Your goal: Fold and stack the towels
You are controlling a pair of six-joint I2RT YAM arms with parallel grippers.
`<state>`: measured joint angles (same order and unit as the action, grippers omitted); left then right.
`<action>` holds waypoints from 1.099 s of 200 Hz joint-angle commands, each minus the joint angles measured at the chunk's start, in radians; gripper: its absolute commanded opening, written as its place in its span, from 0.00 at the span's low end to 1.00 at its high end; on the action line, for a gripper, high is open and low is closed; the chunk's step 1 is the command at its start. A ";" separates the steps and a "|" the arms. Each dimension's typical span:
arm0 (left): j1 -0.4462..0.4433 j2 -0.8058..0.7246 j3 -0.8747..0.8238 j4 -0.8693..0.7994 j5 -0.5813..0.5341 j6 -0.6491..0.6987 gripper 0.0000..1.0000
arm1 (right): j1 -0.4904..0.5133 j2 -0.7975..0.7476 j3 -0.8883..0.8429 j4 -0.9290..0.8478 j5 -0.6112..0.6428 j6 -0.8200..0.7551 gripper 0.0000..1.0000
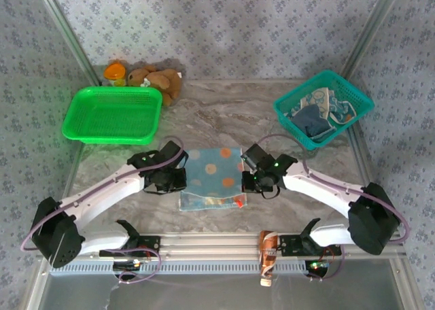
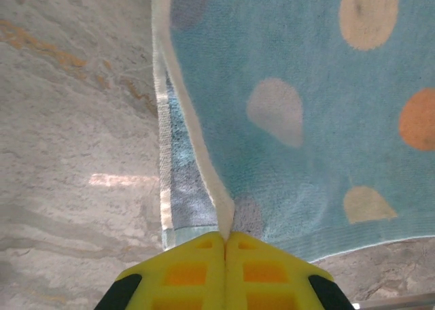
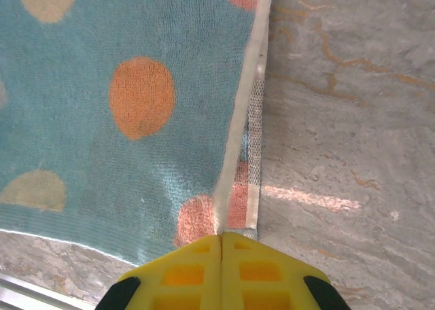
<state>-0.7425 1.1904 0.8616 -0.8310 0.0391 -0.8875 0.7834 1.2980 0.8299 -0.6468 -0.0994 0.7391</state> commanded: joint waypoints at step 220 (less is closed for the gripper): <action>-0.014 -0.016 -0.236 0.123 0.101 -0.064 0.01 | 0.042 0.058 -0.142 0.106 0.010 0.028 0.00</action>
<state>-0.7475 1.1458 0.6579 -0.7380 0.1181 -0.9375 0.8154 1.3251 0.7120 -0.5522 -0.1005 0.7521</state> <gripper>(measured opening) 0.048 0.063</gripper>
